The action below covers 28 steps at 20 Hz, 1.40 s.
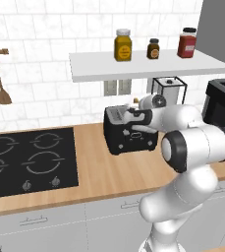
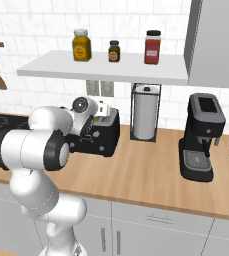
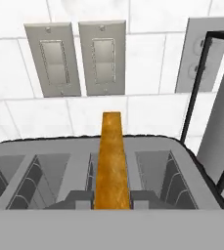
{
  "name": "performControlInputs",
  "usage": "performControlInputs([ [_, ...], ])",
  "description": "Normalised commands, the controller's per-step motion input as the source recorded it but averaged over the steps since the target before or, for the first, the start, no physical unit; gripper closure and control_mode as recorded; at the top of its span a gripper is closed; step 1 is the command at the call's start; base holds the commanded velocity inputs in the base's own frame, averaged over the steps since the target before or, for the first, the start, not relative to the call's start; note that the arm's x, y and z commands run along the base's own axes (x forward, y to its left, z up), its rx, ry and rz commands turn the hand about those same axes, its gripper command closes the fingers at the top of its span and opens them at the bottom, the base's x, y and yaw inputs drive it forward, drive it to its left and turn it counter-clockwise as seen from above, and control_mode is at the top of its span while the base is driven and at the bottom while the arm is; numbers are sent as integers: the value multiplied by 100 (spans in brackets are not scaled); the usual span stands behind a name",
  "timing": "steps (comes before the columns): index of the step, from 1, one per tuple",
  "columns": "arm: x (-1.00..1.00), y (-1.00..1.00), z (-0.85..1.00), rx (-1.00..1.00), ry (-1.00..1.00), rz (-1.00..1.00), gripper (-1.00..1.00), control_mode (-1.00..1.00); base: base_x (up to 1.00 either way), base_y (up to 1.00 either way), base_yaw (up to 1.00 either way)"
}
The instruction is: Start the toaster. Once the lever pops up, take the bread to the plate on the dining counter.
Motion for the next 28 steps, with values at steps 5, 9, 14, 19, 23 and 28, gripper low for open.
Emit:
performControlInputs([
  [5, 0, -17, 44, 15, -30, -6, 100, -100, 0, 0, 0],
  [9, -1, -27, 39, 12, -24, -1, 100, -100, 0, 0, 0],
  [14, -16, -41, 47, 9, -18, 0, 100, -100, 0, 0, 0],
  [19, -52, -44, 65, 3, -5, 1, 100, -100, 0, 0, 0],
  [23, -93, -23, 46, 0, 1, 11, 100, -100, 0, 0, 0],
  [28, -100, -12, 27, 0, 13, 17, 100, -100, 0, 0, 0],
])
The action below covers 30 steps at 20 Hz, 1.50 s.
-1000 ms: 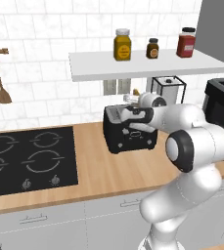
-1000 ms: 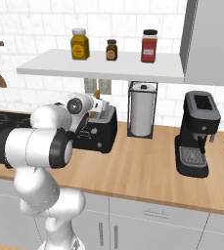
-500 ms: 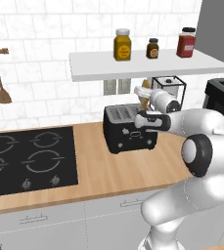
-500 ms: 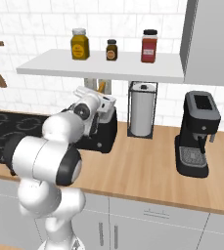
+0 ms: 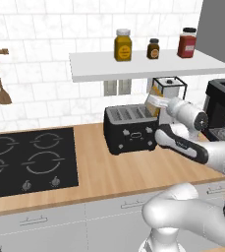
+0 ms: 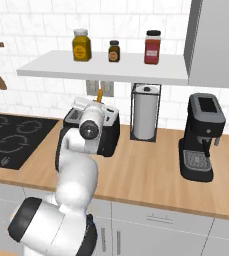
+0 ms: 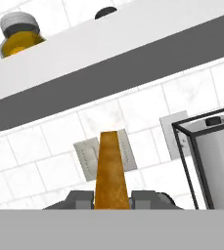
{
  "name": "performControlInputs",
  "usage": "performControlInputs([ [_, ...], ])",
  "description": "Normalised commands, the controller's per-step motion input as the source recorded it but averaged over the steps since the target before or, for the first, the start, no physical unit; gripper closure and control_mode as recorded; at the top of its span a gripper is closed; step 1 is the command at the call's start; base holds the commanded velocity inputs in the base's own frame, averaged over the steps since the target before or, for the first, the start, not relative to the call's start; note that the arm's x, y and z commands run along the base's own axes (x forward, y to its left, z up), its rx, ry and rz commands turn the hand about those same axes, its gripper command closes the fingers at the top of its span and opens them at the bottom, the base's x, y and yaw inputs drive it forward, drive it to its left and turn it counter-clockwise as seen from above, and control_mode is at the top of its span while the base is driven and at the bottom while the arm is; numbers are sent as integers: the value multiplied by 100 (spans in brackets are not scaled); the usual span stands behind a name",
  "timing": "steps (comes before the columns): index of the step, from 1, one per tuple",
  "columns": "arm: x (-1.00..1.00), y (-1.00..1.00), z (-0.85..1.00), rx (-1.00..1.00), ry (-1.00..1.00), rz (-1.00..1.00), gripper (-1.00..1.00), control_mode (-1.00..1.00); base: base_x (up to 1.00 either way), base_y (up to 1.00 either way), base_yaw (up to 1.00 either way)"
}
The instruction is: Start the toaster. Once the lever pops up, take the bread to the plate on the dining counter.
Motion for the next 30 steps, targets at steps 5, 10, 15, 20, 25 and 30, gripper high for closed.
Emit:
performControlInputs([
  [5, -100, -13, 35, 0, 18, 12, 100, -100, 0, 0, 0],
  [10, -100, -3, 44, -2, 9, 1, 100, -100, 0, 0, 0],
  [15, -100, 16, -1, -19, 0, 0, 100, -100, 0, 0, 0],
  [20, -92, 25, -4, -23, 0, -3, 100, -100, 0, 0, 0],
  [25, -58, 34, 0, -23, 12, -7, 100, -100, 0, 0, 0],
  [30, -37, 9, -1, -14, 8, -6, 100, -100, 0, 0, 0],
])
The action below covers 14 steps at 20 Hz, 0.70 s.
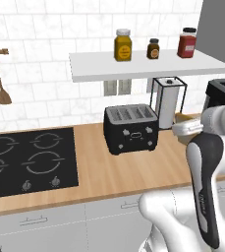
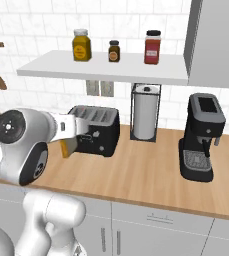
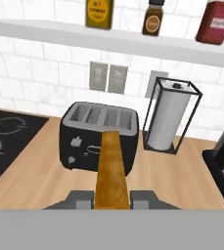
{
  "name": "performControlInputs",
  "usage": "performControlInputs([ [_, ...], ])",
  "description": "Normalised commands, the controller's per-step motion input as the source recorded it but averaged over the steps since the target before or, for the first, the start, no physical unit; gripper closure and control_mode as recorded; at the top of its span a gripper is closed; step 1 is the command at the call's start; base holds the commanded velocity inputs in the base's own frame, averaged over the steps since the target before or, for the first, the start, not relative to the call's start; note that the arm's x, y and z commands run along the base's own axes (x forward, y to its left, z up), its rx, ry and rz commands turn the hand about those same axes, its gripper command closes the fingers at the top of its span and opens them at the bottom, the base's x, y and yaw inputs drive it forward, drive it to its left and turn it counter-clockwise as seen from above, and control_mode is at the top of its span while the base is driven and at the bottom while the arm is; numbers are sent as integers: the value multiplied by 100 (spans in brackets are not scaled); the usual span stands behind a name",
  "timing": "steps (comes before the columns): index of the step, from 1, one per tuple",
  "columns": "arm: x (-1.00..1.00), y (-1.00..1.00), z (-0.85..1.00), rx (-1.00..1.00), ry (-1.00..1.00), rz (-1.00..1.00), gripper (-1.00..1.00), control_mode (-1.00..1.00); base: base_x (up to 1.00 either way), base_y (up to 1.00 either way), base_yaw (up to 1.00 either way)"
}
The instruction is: Start the toaster. Once the lever pops up, take the bread to the plate on the dining counter.
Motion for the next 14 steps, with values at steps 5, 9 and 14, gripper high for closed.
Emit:
performControlInputs([
  [5, -26, 0, -11, -7, 1, -5, 100, -100, 0, 0, 0],
  [9, -29, 0, -12, -5, 1, -5, 100, -100, 0, 0, 0],
  [14, -6, 0, -3, -1, 0, -1, 100, 100, -31, -3, -18],
])
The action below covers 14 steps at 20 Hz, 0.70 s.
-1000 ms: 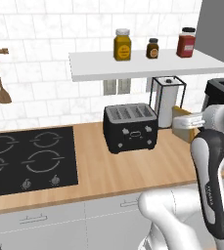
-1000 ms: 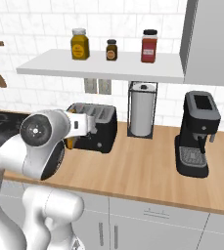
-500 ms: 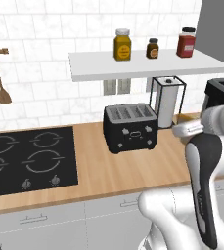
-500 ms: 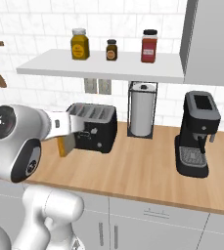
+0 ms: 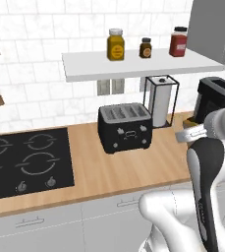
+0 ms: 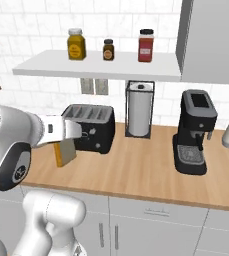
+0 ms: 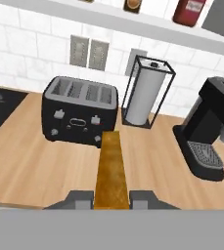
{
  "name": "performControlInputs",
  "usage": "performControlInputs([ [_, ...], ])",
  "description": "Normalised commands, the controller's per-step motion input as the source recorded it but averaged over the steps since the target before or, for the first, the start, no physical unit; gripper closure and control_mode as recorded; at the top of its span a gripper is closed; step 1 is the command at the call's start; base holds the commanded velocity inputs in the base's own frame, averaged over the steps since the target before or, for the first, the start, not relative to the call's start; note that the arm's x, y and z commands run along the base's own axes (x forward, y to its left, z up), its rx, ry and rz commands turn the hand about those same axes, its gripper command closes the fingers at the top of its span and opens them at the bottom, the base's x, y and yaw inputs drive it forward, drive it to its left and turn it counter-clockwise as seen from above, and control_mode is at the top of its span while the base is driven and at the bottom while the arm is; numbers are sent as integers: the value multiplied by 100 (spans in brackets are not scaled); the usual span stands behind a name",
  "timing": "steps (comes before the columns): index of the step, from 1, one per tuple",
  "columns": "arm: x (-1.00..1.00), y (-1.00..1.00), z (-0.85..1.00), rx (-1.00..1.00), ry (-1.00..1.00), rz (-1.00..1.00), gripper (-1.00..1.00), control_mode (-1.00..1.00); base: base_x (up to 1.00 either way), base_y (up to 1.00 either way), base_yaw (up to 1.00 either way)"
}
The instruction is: Start the toaster. Once the lever pops up, take the bread to the plate on the dining counter.
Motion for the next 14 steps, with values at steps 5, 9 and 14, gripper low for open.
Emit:
performControlInputs([
  [5, 0, 0, 0, 0, 0, 0, 100, 100, -43, -15, -57],
  [9, 0, 0, 0, 0, 0, 0, 100, 100, -19, -21, -80],
  [14, 0, 0, 0, 0, 0, 0, 100, 100, 0, -7, -94],
])
